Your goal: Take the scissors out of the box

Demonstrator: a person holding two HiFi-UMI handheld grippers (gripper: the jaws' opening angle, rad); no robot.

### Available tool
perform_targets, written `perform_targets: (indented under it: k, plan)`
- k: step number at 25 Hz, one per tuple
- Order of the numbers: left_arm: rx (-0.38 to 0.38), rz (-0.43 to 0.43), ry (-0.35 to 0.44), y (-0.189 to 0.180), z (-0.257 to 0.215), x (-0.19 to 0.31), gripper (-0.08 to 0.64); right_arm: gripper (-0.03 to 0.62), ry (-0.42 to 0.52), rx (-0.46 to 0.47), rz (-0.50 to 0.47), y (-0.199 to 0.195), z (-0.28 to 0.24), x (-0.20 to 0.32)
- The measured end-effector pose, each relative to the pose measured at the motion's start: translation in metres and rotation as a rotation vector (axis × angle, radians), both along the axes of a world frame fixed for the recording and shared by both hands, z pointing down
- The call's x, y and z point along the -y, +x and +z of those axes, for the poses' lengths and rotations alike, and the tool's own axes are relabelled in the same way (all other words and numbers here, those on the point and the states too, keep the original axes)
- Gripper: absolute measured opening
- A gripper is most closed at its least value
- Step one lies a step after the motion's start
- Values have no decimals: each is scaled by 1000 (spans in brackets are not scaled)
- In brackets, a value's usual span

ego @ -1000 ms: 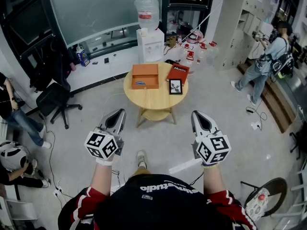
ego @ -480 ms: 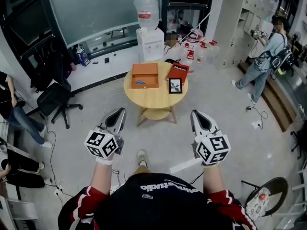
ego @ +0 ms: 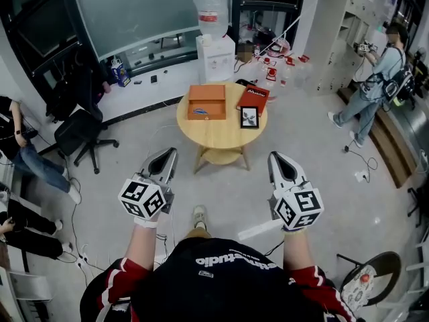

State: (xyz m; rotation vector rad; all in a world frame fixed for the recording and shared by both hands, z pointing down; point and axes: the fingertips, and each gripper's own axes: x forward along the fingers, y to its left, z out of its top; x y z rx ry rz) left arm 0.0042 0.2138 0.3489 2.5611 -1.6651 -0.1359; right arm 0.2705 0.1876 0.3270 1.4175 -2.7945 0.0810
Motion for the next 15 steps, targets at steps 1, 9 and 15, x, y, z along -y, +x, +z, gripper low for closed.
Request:
perform_targets:
  k: [1,9,15]
  plan:
    - [0,-3,-1,0,0,0,18,27,-3,1,-6,-1,1,0]
    - [1,-17,-25,-9,10,-1,18,27,-33,8,-28,-11,12,6]
    - [20,-19,-32,-13,13,13,18,28,-58,6,-30,-14,17,17]
